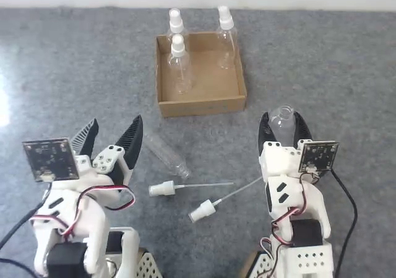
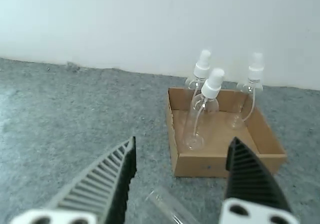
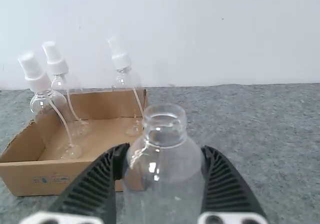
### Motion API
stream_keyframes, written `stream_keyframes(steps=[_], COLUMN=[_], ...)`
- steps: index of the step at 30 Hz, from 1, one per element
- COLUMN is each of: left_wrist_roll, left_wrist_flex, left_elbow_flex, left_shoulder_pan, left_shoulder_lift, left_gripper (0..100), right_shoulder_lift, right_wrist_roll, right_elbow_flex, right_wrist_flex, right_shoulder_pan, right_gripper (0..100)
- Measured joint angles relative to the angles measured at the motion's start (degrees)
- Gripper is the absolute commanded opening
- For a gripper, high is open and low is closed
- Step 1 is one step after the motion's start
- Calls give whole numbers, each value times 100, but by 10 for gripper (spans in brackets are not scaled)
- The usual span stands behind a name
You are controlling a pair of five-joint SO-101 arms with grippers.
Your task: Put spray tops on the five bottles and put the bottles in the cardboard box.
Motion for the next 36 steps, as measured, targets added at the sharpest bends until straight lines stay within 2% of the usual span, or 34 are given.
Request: stream_keyframes(steps=[7,14,22,26,31,36], left_wrist_roll=[-35,-35,0,897,2207,2725], left_wrist_flex=[334,1046,1591,1600,1090,949], left_elbow_flex=[-624,-1222,-1240,-1178,-580,123], left_shoulder_pan=[0,0,18,62,369,976], left_shoulder_lift=[1284,2778,3455,3710,3763,3780], left_gripper=[273,274,272,272,274,274], right_shoulder_lift=[0,9,9,9,9,9], right_wrist_roll=[0,0,0,0,0,0], right_elbow_flex=[44,62,62,62,62,62], right_wrist_flex=[0,0,0,0,0,0], right_shoulder_pan=[0,0,0,0,0,0], right_gripper=[17,17,17,17,17,17])
